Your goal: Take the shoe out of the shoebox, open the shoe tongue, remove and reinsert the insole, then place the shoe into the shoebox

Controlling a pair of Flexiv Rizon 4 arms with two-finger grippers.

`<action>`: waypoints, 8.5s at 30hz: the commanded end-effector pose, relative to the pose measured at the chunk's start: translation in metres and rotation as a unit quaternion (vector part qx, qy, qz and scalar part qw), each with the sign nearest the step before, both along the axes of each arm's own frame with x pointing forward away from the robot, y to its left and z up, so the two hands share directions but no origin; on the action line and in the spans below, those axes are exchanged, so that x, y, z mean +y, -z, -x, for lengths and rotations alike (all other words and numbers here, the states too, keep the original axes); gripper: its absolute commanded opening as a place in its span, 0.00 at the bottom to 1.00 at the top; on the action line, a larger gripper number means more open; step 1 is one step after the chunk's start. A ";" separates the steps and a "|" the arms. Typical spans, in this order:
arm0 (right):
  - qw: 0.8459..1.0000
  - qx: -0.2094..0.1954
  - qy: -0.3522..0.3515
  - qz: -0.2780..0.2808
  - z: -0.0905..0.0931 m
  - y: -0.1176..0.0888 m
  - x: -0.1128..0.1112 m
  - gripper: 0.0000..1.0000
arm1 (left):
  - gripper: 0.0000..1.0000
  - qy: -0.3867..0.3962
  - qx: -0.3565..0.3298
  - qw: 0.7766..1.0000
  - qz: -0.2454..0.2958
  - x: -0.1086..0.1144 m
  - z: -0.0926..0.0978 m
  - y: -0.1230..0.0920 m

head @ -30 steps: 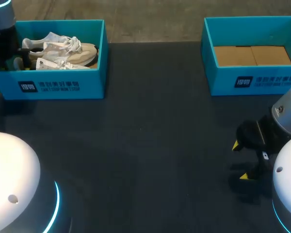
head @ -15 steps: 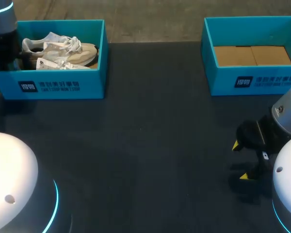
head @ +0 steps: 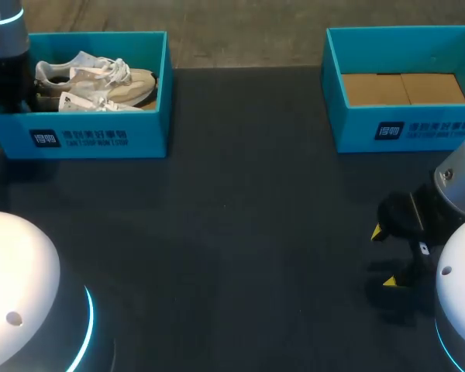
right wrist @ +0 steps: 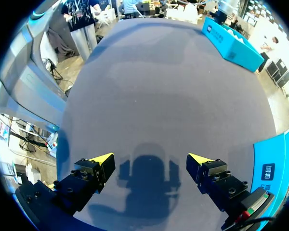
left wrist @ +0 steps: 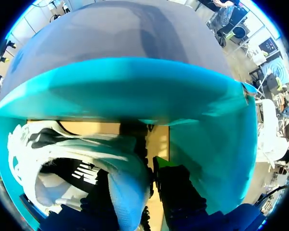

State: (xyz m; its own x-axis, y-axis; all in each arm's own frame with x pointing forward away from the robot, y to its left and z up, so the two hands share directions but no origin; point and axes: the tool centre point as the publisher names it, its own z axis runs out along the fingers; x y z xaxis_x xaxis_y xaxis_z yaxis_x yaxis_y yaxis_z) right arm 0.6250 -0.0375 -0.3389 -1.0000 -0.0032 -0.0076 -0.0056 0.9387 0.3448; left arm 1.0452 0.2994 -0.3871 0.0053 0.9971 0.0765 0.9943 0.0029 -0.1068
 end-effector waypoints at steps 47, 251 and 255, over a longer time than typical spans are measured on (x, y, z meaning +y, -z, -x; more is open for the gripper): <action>1.000 -0.002 0.001 0.002 0.002 0.000 0.001 1.00 | 0.00 -0.112 0.005 0.994 -0.017 0.008 -0.037 -0.038; 1.000 -0.002 0.001 0.002 0.002 0.000 0.001 1.00 | 0.00 -0.021 -0.056 0.997 -0.054 -0.329 0.358 -0.008; 1.000 -0.002 0.001 0.002 0.002 0.000 0.001 1.00 | 0.00 -0.019 -0.053 0.997 -0.051 -0.331 0.355 -0.004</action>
State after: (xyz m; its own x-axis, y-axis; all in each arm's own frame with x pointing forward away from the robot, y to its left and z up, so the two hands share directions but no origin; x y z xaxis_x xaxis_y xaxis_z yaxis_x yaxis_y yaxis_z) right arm 0.6250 -0.0374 -0.3389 -1.0000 -0.0032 -0.0076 -0.0057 0.9387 0.3447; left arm 0.6860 -0.0266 -0.3790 -0.0476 0.9842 0.1708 0.9989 0.0464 0.0110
